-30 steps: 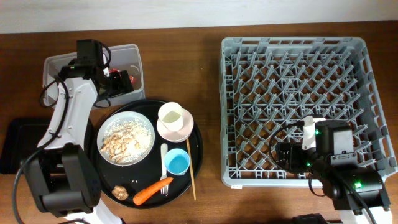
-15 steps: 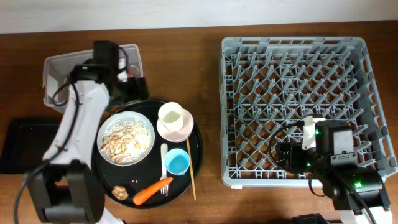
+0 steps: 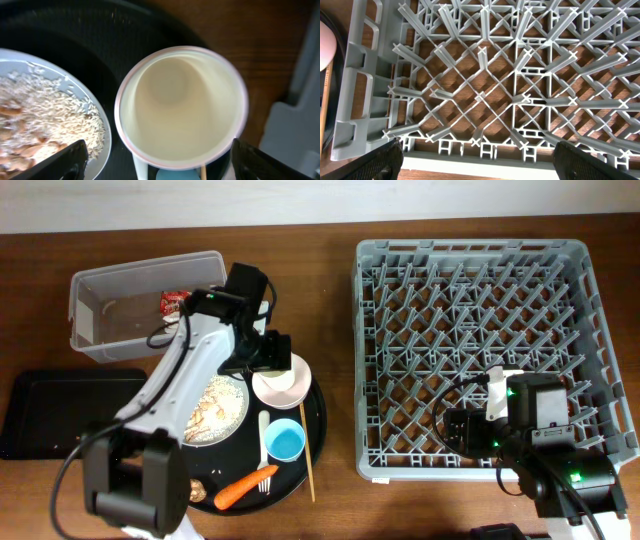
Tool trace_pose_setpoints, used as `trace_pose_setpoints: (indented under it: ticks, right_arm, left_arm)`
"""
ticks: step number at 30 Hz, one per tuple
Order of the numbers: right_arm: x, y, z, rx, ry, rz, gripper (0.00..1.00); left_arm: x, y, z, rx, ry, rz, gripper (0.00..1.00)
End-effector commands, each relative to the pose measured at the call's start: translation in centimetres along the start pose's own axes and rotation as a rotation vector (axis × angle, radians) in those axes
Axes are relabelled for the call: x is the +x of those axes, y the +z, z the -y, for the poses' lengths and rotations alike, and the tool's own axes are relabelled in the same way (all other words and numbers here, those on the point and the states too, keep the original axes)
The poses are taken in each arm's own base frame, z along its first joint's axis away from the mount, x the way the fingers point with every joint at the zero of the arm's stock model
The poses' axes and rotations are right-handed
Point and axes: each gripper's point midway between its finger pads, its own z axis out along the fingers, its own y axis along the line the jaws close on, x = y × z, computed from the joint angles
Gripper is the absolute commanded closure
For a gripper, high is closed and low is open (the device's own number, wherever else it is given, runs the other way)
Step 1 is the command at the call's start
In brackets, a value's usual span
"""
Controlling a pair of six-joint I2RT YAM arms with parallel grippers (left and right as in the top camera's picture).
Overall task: Sort waste into correct bins and load items into the dishwasher rack
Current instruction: 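Grasp the white cup off the pink saucer with the left gripper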
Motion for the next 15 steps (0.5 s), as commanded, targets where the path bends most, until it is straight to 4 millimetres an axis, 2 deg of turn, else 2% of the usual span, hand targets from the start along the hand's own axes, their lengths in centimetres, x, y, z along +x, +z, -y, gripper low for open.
trace_pose_setpoints:
  ticks: [1, 3, 6, 7, 8, 11, 15]
  right_arm:
    - [-0.4, -0.4, 0.2, 0.01, 0.001, 0.016, 0.01]
    - [-0.4, -0.4, 0.2, 0.01, 0.001, 0.016, 0.01]
    - [-0.4, -0.4, 0.2, 0.01, 0.001, 0.016, 0.01]
    - [-0.4, -0.4, 0.2, 0.01, 0.001, 0.015, 0.01]
    - [-0.4, -0.4, 0.2, 0.01, 0.001, 0.015, 0.01]
    - [-0.4, -0.4, 0.2, 0.01, 0.001, 0.014, 0.01]
    - [-0.2, -0.4, 0.2, 0.011, 0.001, 0.008, 0.01]
  left_arm:
    - [0.4, 2.0, -0.3, -0.008, -0.038, -0.049, 0.19]
    - [0.4, 2.4, -0.3, -0.009, -0.039, -0.055, 0.35]
    - [0.2, 2.4, -0.3, -0.008, -0.038, -0.049, 0.67]
    - [0.2, 2.4, -0.3, -0.007, -0.037, -0.05, 0.82]
    - [0.2, 2.4, -0.3, -0.008, -0.037, -0.05, 0.9]
    - [0.1, 2.3, -0.3, -0.007, -0.038, -0.046, 0.99]
    - [-0.8, 0.7, -1.1, -0.007, -0.06, -0.033, 1.0]
